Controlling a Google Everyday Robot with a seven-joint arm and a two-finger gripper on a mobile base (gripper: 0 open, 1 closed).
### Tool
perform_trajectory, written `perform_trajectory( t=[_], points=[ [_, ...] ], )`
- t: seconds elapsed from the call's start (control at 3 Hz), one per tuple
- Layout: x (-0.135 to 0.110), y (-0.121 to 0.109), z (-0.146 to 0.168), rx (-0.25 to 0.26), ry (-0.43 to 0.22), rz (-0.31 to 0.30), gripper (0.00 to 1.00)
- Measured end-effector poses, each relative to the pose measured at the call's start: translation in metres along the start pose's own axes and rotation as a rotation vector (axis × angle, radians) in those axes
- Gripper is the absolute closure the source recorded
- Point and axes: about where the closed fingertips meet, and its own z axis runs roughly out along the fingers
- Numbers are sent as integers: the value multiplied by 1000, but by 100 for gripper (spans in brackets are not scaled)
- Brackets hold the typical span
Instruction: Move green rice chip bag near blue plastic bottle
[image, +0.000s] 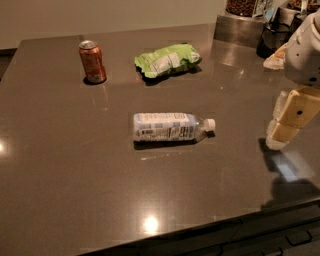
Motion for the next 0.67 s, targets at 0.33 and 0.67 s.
perform_trajectory(
  t=[0.33, 0.67],
  points=[
    [-1, -5, 1, 2, -8, 7, 0],
    [-5, -20, 6, 3, -36, 31, 0]
  ],
)
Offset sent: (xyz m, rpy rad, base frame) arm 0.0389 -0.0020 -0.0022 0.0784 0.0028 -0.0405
